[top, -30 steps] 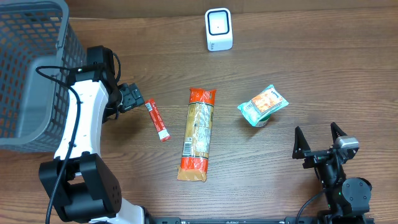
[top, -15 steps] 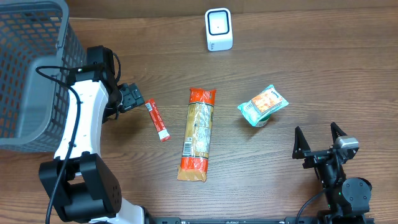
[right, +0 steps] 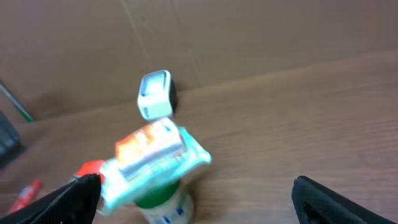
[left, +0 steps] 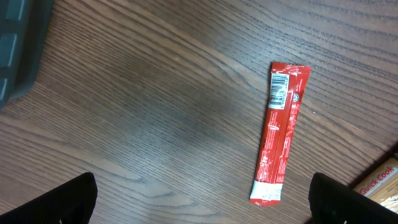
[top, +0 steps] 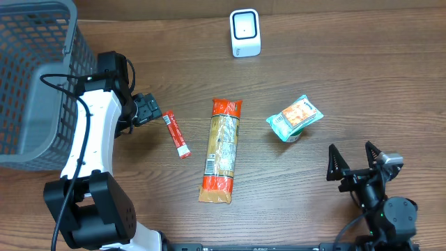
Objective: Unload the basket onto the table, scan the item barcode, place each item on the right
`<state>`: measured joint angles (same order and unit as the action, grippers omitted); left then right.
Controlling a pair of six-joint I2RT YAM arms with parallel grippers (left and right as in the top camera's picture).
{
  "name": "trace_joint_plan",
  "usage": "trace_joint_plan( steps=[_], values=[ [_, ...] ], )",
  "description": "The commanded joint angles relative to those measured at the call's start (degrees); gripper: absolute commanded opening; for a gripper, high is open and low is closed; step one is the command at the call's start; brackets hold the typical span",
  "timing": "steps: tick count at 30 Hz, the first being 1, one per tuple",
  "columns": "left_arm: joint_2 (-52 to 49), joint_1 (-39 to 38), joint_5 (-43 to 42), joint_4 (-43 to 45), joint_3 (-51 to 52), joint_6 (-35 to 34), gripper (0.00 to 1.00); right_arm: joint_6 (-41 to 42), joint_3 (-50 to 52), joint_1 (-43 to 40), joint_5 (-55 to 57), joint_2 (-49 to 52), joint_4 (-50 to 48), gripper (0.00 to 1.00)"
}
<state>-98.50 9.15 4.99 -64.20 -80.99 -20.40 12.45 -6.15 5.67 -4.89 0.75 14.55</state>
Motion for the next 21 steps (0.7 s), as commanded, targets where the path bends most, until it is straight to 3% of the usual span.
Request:
trace_joint_plan(
  steps=[1,11,21],
  values=[
    [0.6,0.0,0.3,0.2,-0.6,0.5,1.00,1.1,-9.8,-0.2,-0.6,-0.5,3.1,1.00],
    [0.6,0.0,0.3,0.2,-0.6,0.5,1.00,0.1,-34.9,-0.2,0.5,10.6,18.1,1.00],
    [0.6,0.0,0.3,0.2,-0.6,0.5,1.00,-4.0,-58.3,-0.2,0.5,37.1,44.1,1.00]
  ],
)
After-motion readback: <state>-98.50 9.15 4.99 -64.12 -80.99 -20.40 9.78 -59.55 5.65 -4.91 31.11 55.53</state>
